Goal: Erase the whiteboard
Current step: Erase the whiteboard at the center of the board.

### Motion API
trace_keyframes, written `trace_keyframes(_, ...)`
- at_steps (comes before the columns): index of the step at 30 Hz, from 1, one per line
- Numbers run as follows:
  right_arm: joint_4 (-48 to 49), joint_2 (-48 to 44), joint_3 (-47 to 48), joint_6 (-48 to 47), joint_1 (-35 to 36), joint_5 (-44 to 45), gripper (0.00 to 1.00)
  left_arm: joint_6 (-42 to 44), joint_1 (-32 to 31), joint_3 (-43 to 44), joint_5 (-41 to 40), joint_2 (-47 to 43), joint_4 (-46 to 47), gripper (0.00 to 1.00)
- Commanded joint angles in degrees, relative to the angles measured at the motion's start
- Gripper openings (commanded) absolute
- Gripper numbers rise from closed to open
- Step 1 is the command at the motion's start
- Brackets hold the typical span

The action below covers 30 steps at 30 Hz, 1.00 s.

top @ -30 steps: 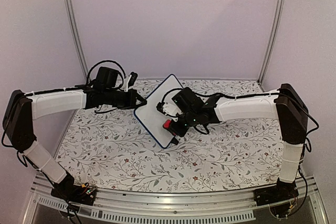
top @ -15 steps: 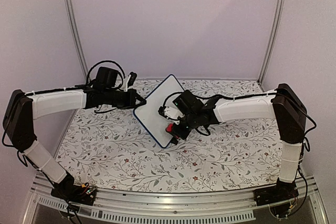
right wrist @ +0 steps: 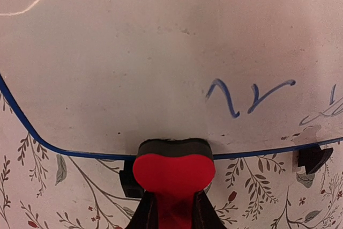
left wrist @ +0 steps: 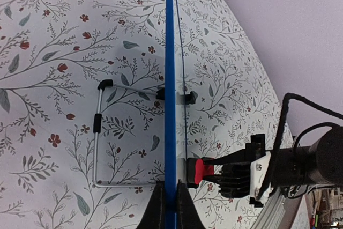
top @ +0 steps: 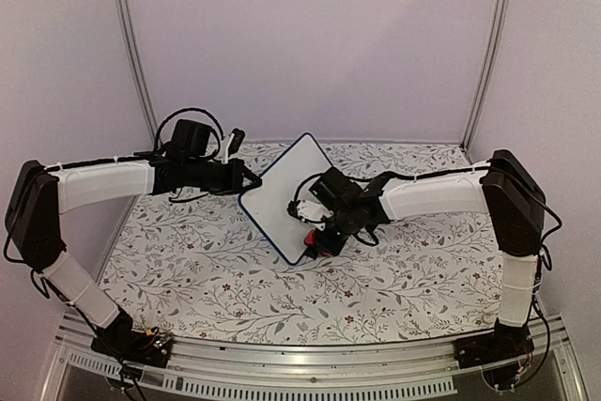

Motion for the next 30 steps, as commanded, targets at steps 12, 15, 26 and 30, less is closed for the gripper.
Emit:
trace_keyframes(12, 1.0, 0.9, 6.1, -0.8, -0.4, 1.2, 0.03, 1.9, -0.3, -0.1, 1.0, 1.6, 0.9, 0.0)
trace_keyframes(15, 0.8, 1.2, 8.3, -0.9, -0.9, 0.7, 0.03, 1.9, -0.3, -0.1, 1.0, 1.5, 0.9, 0.0)
trace_keyframes(26, 0.3, 2.8, 9.2, -1.2, -3.7, -4.2, 0.03, 2.0, -0.4, 0.0, 1.0, 1.5, 0.9, 0.0)
trace_keyframes(30, 0.4, 3.0, 6.5, -1.0, -4.1, -5.5, 0.03, 2.0, -0.3, 0.0, 1.1, 1.4, 0.8, 0.0)
